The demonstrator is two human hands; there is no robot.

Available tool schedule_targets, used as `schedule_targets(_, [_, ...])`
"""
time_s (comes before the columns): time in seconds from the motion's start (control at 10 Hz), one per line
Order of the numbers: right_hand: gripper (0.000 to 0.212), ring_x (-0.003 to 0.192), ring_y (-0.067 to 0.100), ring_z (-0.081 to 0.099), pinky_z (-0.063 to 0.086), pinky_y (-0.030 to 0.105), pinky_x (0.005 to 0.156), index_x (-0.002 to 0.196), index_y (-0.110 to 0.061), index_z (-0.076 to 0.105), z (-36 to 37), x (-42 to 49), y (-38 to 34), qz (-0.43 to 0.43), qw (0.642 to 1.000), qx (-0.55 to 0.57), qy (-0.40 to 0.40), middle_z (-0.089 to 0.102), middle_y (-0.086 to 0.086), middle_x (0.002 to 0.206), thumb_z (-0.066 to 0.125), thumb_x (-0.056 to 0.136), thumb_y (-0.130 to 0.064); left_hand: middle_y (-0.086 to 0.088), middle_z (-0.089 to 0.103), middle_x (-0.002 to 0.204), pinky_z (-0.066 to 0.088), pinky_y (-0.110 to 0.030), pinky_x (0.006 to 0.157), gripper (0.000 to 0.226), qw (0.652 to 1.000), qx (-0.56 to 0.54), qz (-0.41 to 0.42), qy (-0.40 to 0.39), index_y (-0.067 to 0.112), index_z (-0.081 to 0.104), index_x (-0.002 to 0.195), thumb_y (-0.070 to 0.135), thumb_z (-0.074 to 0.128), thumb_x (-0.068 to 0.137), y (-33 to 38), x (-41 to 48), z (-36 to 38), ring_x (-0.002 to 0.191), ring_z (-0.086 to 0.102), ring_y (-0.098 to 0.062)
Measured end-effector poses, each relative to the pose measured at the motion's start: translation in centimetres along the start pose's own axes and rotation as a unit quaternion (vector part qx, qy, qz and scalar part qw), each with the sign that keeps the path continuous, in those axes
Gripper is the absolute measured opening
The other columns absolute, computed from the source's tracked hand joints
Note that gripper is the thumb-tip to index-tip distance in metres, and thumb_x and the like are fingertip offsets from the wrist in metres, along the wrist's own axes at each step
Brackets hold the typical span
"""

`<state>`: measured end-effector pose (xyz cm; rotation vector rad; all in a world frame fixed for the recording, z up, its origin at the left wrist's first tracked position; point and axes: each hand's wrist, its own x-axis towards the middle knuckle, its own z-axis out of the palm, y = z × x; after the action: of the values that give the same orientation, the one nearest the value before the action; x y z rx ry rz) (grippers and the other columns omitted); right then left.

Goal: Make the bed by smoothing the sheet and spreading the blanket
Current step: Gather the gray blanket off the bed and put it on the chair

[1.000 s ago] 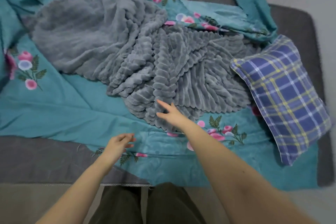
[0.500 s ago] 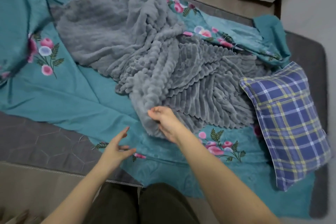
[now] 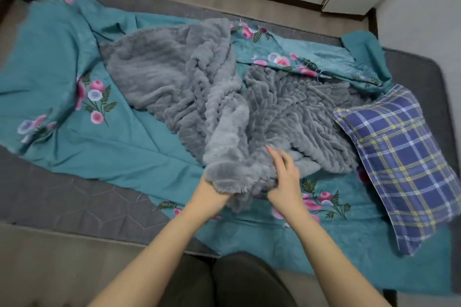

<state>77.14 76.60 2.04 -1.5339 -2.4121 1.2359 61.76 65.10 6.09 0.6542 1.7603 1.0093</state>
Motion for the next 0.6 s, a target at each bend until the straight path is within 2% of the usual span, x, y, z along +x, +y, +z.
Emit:
schedule_targets(0.1, [0.114, 0.138, 0.031, 0.016, 0.033, 0.034, 0.08, 0.138, -0.065, -0.004, 0.9, -0.7, 3.3, 0.057, 0.99, -0.13, 0.01, -0.003, -0.005, 0.158, 0.057, 0.078, 0.01, 0.01, 0.054, 0.076, 0.04, 0.001, 0.065, 0.035, 0.995, 0.0, 0.056, -0.086, 0.013, 0.053, 0.081, -0.022, 0.053, 0.083, 3.5, -3.8, -0.8, 0.065, 0.054, 0.02])
schedule_targets(0.2, [0.064, 0.14, 0.036, 0.01, 0.026, 0.049, 0.106, 0.145, -0.048, 0.026, 0.1, 0.0, 3.2, 0.2, 0.977, -0.035, 0.07, 0.002, 0.002, 0.161, 0.051, 0.093, -0.021, 0.02, 0.061, 0.057, 0.039, -0.001, 0.055, 0.051, 0.992, -0.02, 0.08, -0.097, 0.022, 0.046, 0.065, -0.026, 0.053, 0.078, 4.5, -6.7, -2.7, 0.056, 0.052, 0.016])
schedule_targets(0.3, [0.047, 0.13, 0.038, 0.037, 0.038, 0.034, 0.102, 0.142, -0.015, 0.042, -2.3, 1.7, 0.5, 0.247, 0.958, 0.113, 0.089, 0.035, 0.011, 0.151, 0.043, 0.097, -0.032, 0.018, 0.062, 0.062, 0.04, 0.002, 0.059, 0.05, 0.993, -0.033, 0.109, -0.029, 0.029, 0.047, 0.074, -0.019, 0.064, 0.076, 5.2, -8.1, -5.0, 0.06, 0.054, 0.023])
schedule_targets(0.4, [0.043, 0.112, 0.028, 0.052, 0.045, 0.017, 0.084, 0.144, -0.006, 0.037, -6.0, 3.1, -6.3, 0.178, 0.934, 0.271, 0.147, 0.051, 0.012, 0.135, 0.028, 0.105, -0.023, 0.016, 0.065, 0.089, 0.047, -0.005, 0.072, 0.035, 0.986, -0.085, 0.13, 0.067, 0.027, 0.056, 0.091, 0.004, 0.078, 0.074, 6.0, -8.6, -7.7, 0.076, 0.06, 0.019])
schedule_targets(0.5, [0.036, 0.095, 0.008, 0.056, 0.048, 0.012, 0.075, 0.136, -0.017, 0.039, -7.7, 0.5, -13.8, 0.068, 0.91, 0.373, 0.165, 0.054, -0.001, 0.113, 0.035, 0.102, -0.005, 0.014, 0.074, 0.092, 0.054, -0.014, 0.074, 0.028, 0.963, -0.168, 0.11, 0.18, 0.023, 0.066, 0.094, 0.002, 0.075, 0.078, 5.2, -9.0, -10.0, 0.088, 0.068, 0.001])
schedule_targets(0.6, [0.023, 0.08, -0.004, 0.058, 0.044, 0.001, 0.06, 0.09, -0.015, 0.064, -6.4, -3.2, -19.8, -0.06, 0.919, 0.389, 0.016, 0.064, -0.001, 0.09, 0.044, 0.094, -0.003, -0.006, 0.073, 0.108, 0.056, -0.038, 0.09, 0.033, 0.917, -0.34, 0.071, 0.195, 0.015, 0.068, 0.105, 0.033, 0.071, 0.077, 4.3, -10.1, -11.8, 0.106, 0.066, -0.024])
